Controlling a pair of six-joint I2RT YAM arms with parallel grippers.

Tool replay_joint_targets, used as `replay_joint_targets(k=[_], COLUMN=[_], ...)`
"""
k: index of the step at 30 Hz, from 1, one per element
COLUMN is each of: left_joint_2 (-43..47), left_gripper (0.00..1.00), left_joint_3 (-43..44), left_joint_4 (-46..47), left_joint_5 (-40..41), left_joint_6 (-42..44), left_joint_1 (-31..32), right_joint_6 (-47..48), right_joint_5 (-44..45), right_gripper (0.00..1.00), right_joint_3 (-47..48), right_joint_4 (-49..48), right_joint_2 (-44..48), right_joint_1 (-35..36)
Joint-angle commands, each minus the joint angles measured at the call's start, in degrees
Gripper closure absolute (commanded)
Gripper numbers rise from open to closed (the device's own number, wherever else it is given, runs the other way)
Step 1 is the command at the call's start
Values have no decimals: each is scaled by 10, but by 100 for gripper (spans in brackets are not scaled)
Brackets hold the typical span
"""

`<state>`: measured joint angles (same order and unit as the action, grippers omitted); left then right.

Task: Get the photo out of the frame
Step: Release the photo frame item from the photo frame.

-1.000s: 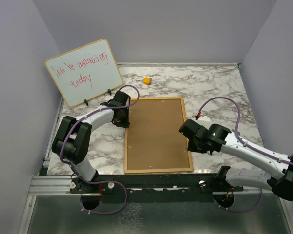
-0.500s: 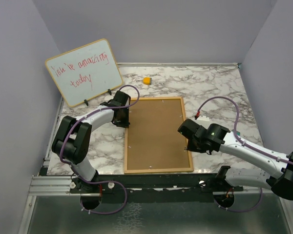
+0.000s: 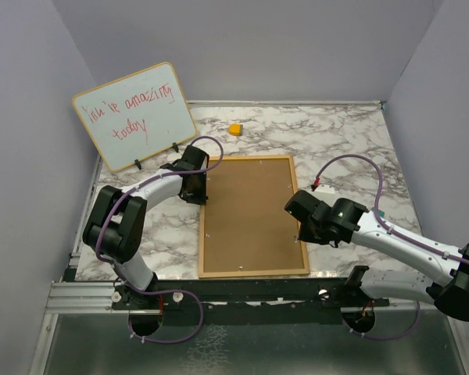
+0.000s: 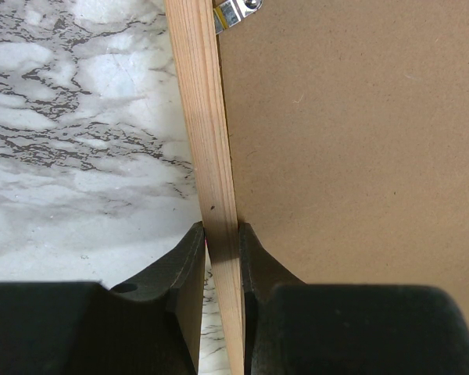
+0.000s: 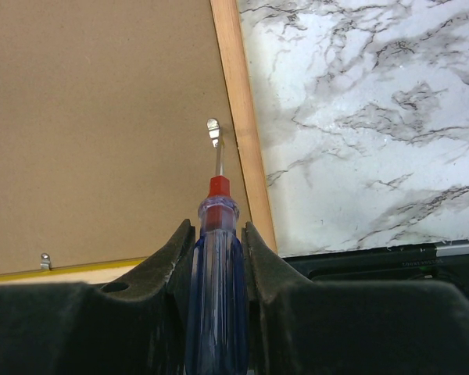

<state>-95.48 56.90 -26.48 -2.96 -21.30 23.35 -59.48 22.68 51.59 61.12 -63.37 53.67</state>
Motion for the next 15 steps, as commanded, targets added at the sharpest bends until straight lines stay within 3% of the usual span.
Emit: replay_joint_targets(k=[1, 15], left_joint_2=[-21, -22], left_gripper=[100, 100], left_joint_3=[-4, -4], left_joint_4=[-22, -22], left_joint_5=[-1, -1], left_joint_6=[21, 21], left_joint_1=[9, 9], right_joint_6=[-9, -6], right_joint_5=[13, 0], right_gripper=[100, 99], right_joint_3=[12, 3], right_joint_4=[16, -6], right_joint_2=[1, 1], right_joint_1=[3, 3])
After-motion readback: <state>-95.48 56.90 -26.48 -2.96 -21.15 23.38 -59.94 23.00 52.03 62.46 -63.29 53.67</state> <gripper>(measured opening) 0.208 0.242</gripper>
